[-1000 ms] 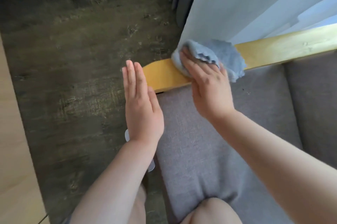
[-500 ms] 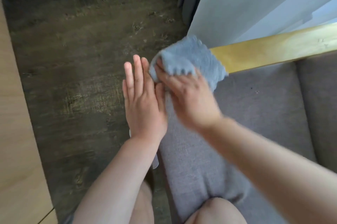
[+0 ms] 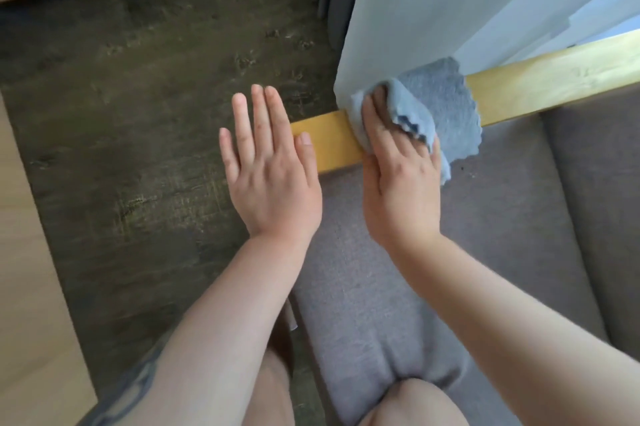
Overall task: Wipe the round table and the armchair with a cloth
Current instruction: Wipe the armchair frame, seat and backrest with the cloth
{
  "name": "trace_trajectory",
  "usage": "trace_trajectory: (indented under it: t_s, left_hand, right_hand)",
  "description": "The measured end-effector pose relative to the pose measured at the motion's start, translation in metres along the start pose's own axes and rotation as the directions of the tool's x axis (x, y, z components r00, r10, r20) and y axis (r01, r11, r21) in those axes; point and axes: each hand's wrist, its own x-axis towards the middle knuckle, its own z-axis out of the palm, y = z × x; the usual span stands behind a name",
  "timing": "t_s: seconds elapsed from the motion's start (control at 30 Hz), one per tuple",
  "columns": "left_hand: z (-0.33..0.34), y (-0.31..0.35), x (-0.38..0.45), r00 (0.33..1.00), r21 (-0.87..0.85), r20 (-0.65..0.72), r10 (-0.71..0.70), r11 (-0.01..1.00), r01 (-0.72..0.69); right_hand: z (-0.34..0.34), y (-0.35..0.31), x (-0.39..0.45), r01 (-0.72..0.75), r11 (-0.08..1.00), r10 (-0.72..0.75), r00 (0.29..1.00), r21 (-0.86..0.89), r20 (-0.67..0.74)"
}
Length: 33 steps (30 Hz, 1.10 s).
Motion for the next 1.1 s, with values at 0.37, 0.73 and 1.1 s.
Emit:
trace_trajectory:
  t_s: [0.37,0.73,1.1]
  left_hand:
    - [0.001,0.002,0.005,0.999,-0.007,0.034,-0.024,1.0,0.024]
    - [0.006,0.05,0.019,0.996,-0.064,0.08,0.049,0.997,-0.044]
    - [0.014,0.049,0.017,0.998,0.018,-0.003,0.067,0.998,-0.067]
  right_hand:
    - [-0.003,-0.013,-0.011,-0.007,0.994,0.001,0.998,0.11,0.059]
    - [-0.013,0.017,-0.004,0.049,0.983,-0.059,0.997,0.177,0.05]
    - [-0.019,0.037,0.041,0.132,0.981,-0.147,0.984,0.143,0.1]
